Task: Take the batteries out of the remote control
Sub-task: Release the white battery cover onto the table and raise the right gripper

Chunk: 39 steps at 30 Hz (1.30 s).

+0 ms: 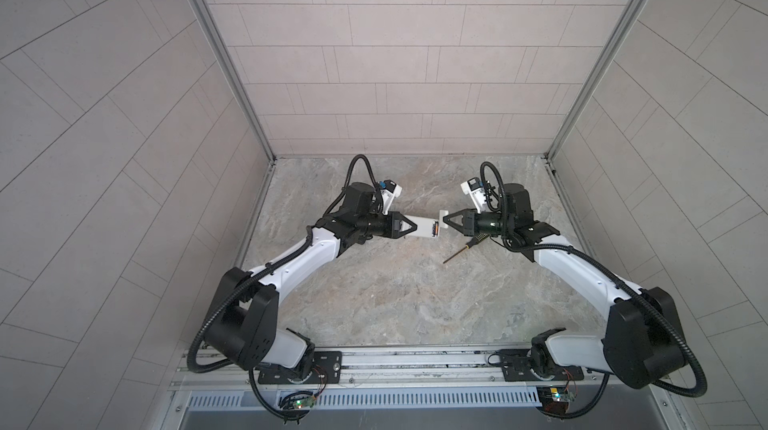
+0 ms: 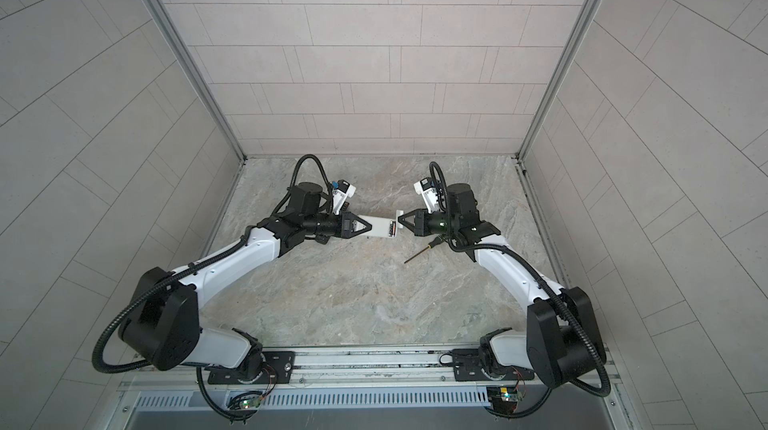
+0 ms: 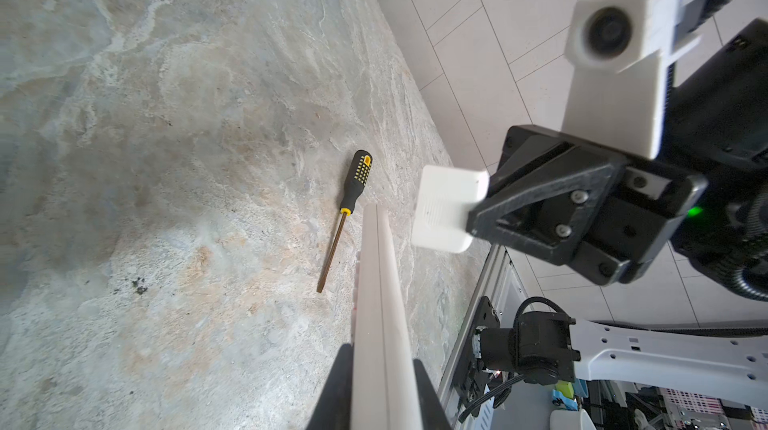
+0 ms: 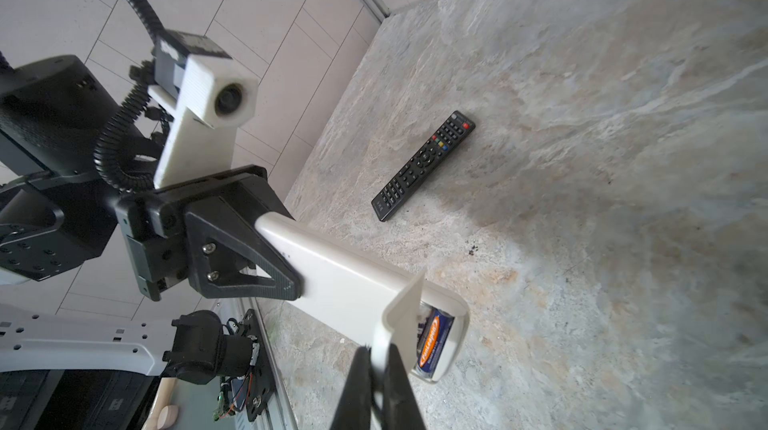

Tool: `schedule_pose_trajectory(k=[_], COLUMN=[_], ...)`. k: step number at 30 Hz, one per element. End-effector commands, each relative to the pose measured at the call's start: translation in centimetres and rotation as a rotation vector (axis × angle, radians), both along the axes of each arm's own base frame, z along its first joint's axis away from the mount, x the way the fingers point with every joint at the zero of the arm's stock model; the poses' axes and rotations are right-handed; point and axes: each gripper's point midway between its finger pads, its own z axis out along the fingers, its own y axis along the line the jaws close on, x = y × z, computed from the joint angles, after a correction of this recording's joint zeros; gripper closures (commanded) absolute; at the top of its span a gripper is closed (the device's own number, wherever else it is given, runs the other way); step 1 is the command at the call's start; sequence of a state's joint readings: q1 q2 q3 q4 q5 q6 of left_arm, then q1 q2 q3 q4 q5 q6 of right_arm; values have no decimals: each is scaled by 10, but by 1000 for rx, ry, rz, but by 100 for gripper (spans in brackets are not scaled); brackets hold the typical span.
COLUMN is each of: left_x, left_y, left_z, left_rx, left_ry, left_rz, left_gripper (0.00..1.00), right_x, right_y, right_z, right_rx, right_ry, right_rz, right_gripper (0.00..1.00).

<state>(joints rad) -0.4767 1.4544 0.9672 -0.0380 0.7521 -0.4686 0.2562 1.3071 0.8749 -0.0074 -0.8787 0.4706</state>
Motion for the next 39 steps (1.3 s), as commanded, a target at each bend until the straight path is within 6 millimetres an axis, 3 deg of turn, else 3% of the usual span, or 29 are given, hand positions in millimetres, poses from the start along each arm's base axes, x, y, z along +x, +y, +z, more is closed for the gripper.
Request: schedule_pose_trajectory(k=[1, 4, 15, 20, 27, 31, 33, 39], left_x=[10, 15, 21, 18, 16, 13, 13, 10], left_y=[7, 8, 5, 6, 7, 7, 8, 8], left_z=[-7, -21, -60, -67, -74, -79, -81, -90], left_rx=[49, 76, 113, 140, 165, 182, 192, 235], left_ry=[5, 56, 215, 243, 275, 302, 306, 350], left_rz=[36, 66, 96, 82, 78, 64, 61, 32], left_gripper=[100, 100, 100, 100, 100, 100, 100, 100], right_x=[6, 16, 62, 74, 77, 78, 79, 70], right_y=[-9, -21, -49, -54, -56, -55, -53, -25], right_z=[9, -11, -124, -148, -174, -178, -170, -115], right_rx=[-47, -165, -554, -720, -838, -847, -833, -704], right_ry=[-42, -3, 276, 300, 336, 332, 301, 43], right_rz=[-17, -53, -98, -113, -123, -126, -125, -12], right_gripper=[94, 94, 94, 91, 80, 70, 67, 54])
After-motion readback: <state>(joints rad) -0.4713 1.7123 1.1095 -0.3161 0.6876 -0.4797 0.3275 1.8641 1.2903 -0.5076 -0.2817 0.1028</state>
